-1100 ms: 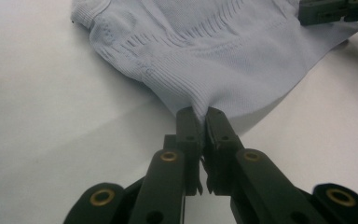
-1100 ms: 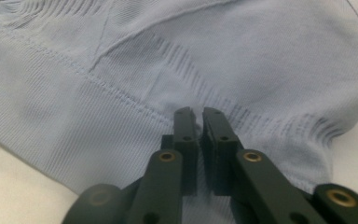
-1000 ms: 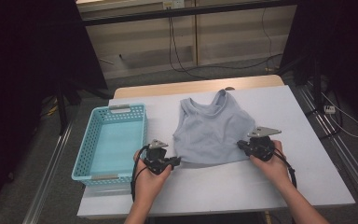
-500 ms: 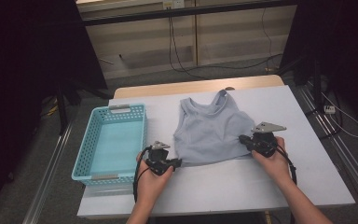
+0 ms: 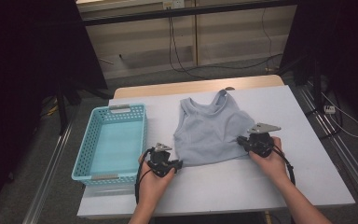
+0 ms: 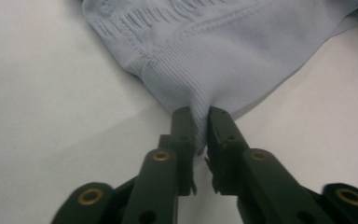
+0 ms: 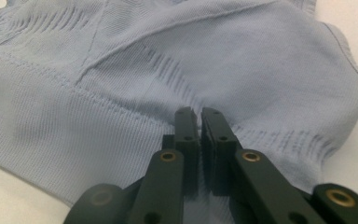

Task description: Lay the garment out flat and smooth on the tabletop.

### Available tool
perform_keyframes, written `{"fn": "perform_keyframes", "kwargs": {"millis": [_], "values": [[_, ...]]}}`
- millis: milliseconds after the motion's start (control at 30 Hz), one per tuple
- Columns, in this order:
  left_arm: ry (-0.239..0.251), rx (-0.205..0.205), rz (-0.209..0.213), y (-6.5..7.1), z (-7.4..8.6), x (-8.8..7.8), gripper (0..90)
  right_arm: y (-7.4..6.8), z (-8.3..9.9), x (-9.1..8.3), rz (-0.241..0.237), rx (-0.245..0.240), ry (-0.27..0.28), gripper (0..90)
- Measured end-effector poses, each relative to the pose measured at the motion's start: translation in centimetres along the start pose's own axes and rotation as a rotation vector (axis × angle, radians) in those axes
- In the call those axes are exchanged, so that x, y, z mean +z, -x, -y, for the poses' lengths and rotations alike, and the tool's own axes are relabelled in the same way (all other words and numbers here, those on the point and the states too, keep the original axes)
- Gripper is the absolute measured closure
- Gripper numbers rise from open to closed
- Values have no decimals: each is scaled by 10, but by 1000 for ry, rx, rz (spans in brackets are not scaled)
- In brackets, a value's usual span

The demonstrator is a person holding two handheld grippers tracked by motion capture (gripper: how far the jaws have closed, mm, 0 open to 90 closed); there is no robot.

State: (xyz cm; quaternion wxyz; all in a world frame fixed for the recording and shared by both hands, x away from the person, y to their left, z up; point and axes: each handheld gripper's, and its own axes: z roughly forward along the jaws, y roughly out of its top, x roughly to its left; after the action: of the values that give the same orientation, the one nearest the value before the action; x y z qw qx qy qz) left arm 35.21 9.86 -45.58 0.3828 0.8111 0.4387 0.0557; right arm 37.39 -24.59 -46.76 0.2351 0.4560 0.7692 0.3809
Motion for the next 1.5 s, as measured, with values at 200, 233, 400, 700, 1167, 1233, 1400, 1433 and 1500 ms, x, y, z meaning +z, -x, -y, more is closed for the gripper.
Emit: {"fn": "perform_keyframes", "kwargs": {"millis": [200,233,400,700,1167,1233,1400,1433,1500], "values": [[44,11,-3,3,-5,-4,674,-1,1,-1,5,-2,-2,843],[53,9,-5,2,-7,-5,657,-2,1,-1,5,-4,-2,842],[68,-7,-3,-1,-12,-2,658,-1,2,-5,1,0,4,836],[42,8,-27,-3,-20,13,774,0,4,-16,1,0,-2,787],[89,43,-100,-7,-40,1,874,0,10,-16,-8,-3,-12,881],[79,50,-108,-8,-41,2,874,0,8,-15,-3,-7,2,882],[35,35,-93,-8,-30,13,875,2,10,-9,0,1,-11,881],[35,37,-97,-8,-27,14,874,2,10,-9,3,3,-11,881],[26,32,-86,-9,-26,15,874,1,10,-9,15,-15,-9,880]]}}
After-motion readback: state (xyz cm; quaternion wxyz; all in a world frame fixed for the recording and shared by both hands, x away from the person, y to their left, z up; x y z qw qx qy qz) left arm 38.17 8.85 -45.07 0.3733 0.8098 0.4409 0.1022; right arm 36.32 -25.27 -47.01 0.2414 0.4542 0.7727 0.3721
